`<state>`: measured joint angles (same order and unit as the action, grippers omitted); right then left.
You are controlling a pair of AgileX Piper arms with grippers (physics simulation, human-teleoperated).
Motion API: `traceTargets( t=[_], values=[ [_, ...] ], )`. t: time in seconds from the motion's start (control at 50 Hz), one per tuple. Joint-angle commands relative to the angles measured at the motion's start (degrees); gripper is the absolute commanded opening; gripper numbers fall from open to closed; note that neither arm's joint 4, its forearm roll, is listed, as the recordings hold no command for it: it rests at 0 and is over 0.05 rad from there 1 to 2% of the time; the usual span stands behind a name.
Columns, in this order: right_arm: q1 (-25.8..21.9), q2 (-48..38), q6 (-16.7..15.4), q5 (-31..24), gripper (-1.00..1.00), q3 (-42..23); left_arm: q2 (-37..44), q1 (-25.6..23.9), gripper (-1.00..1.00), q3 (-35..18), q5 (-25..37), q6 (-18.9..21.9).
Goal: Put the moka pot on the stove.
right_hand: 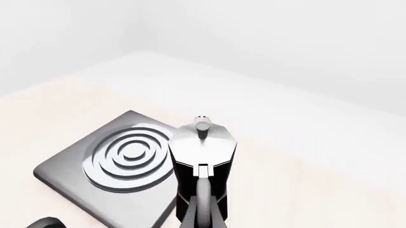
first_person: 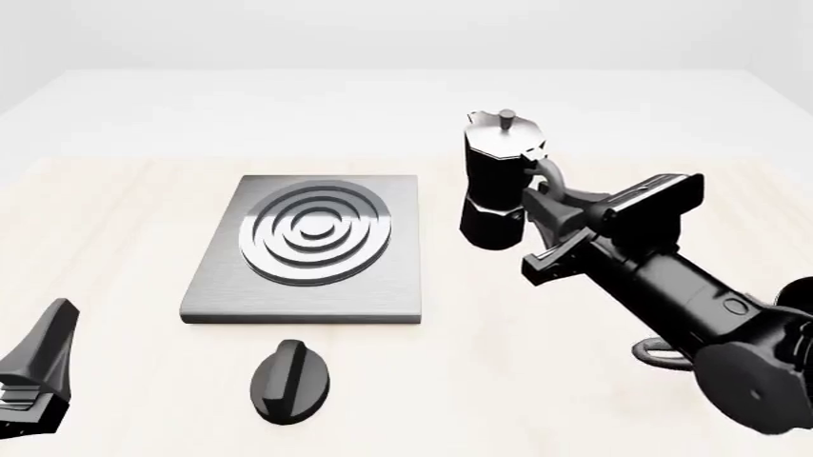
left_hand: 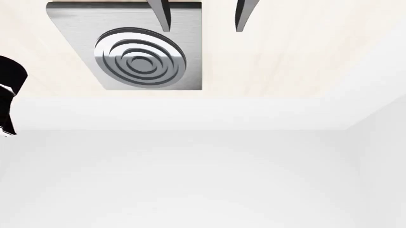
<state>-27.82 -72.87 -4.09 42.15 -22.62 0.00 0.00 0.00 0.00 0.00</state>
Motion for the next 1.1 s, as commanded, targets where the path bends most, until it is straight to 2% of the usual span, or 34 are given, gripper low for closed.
traceTargets(
  t=[0.02, 0.52, 1.1],
  values=[
    [-1.0, -0.76, 0.28, -0.45, -1.0, -3.31, 0.0, 0.0, 1.0, 0.0, 0.0, 0.0],
    [-4.05, -6.34, 0.54, 0.28, -1.0, -9.64, 0.0, 0.0, 1.0, 0.0, 0.0, 0.0],
    [-7.36, -14.77, 1.14, 4.18, -1.0, -16.0, 0.0, 0.0, 1.0, 0.0, 0.0, 0.0]
  ],
)
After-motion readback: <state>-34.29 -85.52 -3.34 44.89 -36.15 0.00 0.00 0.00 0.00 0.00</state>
